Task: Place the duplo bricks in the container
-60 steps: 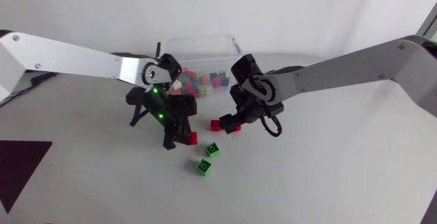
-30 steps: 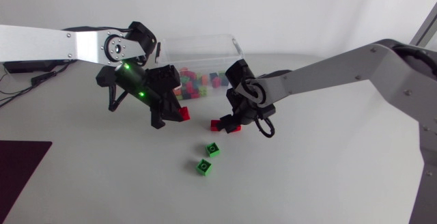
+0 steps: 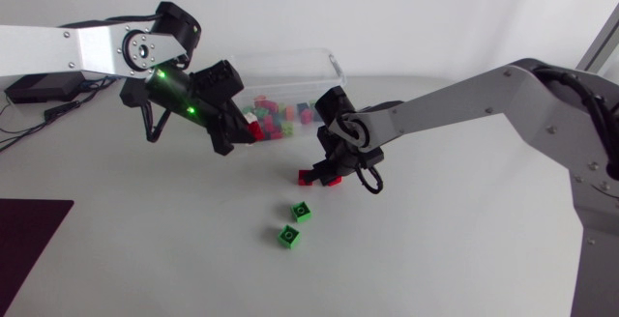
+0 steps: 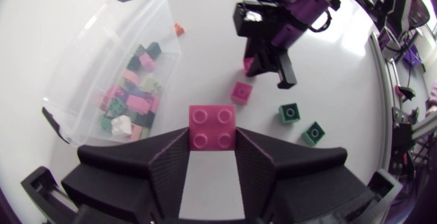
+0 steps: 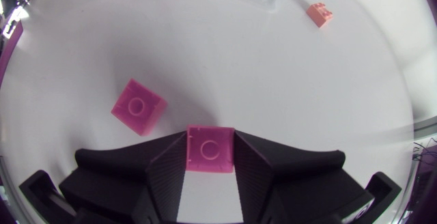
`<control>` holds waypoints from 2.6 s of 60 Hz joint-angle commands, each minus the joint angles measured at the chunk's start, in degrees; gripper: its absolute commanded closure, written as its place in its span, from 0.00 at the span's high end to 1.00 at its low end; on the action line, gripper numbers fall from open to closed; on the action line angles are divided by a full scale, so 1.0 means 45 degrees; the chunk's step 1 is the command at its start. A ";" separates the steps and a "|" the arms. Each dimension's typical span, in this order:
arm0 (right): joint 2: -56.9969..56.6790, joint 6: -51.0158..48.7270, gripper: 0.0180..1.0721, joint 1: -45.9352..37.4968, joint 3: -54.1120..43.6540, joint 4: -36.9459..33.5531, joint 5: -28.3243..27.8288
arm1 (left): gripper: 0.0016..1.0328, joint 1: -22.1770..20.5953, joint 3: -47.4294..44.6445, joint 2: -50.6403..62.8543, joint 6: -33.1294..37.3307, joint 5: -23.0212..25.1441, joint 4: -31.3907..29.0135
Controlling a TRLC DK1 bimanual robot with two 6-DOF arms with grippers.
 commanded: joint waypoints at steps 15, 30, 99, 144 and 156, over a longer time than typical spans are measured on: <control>-0.1928 0.0323 0.27 -0.0254 -0.0117 0.0445 -0.0007 | 0.16 0.0375 0.1194 0.0417 -0.2084 0.0058 0.1915; -0.2748 0.0479 0.26 -0.0410 0.0059 0.0913 -0.0065 | 0.16 0.0610 0.2541 0.1413 -0.3315 -0.0430 0.2637; -0.4897 0.0616 0.26 -0.0586 0.0938 0.0425 -0.0241 | 0.16 0.0942 0.7248 0.4655 -0.5463 -0.1680 0.2637; -0.5131 0.0655 0.26 -0.0527 0.1445 0.0445 -0.0241 | 0.97 0.0825 0.8479 0.4675 -0.5717 -0.2286 -0.0077; -0.4701 0.0753 0.26 -0.0488 0.1992 0.0737 -0.0260 | 0.96 0.0883 0.6154 0.2780 -0.5620 -0.2305 0.0176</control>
